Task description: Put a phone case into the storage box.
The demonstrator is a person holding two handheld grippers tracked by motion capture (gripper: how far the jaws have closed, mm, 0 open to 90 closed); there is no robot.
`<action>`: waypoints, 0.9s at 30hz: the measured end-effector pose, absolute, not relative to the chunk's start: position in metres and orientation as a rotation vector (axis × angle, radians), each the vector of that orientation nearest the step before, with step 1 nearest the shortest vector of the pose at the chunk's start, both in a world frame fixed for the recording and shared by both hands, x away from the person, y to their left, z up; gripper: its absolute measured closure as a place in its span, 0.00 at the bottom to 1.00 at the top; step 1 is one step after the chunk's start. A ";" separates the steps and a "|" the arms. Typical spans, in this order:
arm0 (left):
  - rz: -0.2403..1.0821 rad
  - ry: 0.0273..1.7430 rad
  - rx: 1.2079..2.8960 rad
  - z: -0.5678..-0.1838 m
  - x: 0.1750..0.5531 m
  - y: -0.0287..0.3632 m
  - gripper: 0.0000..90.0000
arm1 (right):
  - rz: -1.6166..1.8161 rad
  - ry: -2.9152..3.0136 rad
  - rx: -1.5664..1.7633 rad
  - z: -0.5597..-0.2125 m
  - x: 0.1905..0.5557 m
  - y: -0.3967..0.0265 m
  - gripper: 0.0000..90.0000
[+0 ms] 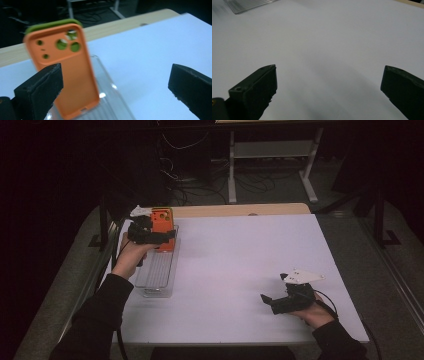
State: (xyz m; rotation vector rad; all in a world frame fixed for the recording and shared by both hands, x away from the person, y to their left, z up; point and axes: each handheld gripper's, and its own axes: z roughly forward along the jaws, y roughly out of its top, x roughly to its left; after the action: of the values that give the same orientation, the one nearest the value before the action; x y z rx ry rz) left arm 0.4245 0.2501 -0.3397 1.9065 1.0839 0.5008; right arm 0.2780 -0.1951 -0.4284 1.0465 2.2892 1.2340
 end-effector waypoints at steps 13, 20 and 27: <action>0.419 0.889 1.965 -0.338 0.382 0.239 0.00 | 1.239 2.287 1.045 -0.424 0.277 -0.199 0.00; 0.395 0.837 1.981 -0.347 0.361 0.238 0.00 | 1.243 2.310 1.027 -0.423 0.277 -0.198 0.00; 0.379 0.792 1.992 -0.358 0.344 0.240 0.00 | 1.256 2.320 1.016 -0.420 0.277 -0.198 0.00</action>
State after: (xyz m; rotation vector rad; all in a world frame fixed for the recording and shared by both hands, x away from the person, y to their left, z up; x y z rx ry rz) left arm 0.3444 0.2401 -0.3576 1.9918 0.7918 0.3790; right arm 0.2772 -0.1980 -0.4199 1.0157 2.3202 1.2564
